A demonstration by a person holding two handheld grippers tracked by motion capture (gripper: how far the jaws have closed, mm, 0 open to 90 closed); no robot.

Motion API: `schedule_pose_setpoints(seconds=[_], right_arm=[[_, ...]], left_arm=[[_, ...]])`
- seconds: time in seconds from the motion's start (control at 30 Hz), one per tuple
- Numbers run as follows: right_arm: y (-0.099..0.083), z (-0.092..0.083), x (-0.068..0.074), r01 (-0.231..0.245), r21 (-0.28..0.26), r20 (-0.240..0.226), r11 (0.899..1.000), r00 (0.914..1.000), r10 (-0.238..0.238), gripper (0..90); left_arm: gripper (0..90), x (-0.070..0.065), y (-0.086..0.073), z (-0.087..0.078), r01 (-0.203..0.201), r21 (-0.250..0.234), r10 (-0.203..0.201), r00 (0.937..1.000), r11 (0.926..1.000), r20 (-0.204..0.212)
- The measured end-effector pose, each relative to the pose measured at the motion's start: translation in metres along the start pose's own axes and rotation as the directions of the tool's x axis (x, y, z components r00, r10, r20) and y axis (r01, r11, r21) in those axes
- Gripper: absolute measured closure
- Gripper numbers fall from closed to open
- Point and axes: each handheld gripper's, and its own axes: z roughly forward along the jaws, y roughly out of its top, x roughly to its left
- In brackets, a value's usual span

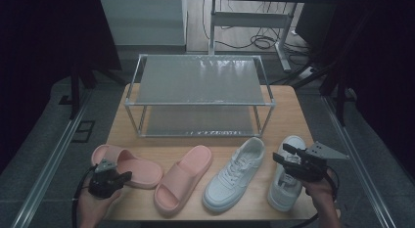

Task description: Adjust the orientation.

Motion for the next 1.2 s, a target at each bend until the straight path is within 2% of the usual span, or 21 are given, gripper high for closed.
schedule_pose_setpoints(seconds=[0.23,0.47,0.63,0.8,0.93,1.07,1.2], right_arm=[[0.0,0.001,0.0,-0.001,0.002,-0.002,1.0,1.0,0.001,42.8],[0.0,0.0,0.0,0.0,0.0,0.001,1.0,1.0,0.0,42.8],[0.0,-0.001,-0.001,-0.003,-0.001,0.001,1.0,1.0,0.003,42.7],[0.0,-0.001,-0.001,-0.004,-0.003,0.002,1.0,1.0,0.004,42.8],[0.0,-0.001,0.0,-0.003,-0.001,0.001,1.0,1.0,0.003,42.7],[0.0,-0.001,0.0,-0.003,-0.002,0.003,1.0,1.0,0.003,42.8],[0.0,-0.001,0.0,0.0,-0.001,0.003,1.0,1.0,0.0,42.8]], left_arm=[[90.0,0.004,-0.018,-0.016,0.015,0.002,-0.015,0.9999,0.9999,-0.003],[90.0,0.011,-0.016,-0.025,0.041,-0.066,-0.042,0.9991,0.997,-0.008],[90.0,0.028,-0.022,-0.03,0.087,-0.077,-0.091,0.9945,0.9932,-0.051],[90.0,0.051,-0.029,-0.033,0.152,-0.085,-0.159,0.983,0.9847,-0.091],[90.0,0.065,-0.029,-0.032,0.18,-0.089,-0.189,0.9764,0.9797,-0.105],[90.0,0.076,-0.022,-0.021,0.184,-0.069,-0.191,0.9759,0.9805,-0.106],[90.0,0.083,-0.013,-0.014,0.189,-0.069,-0.196,0.9747,0.9795,-0.107]])
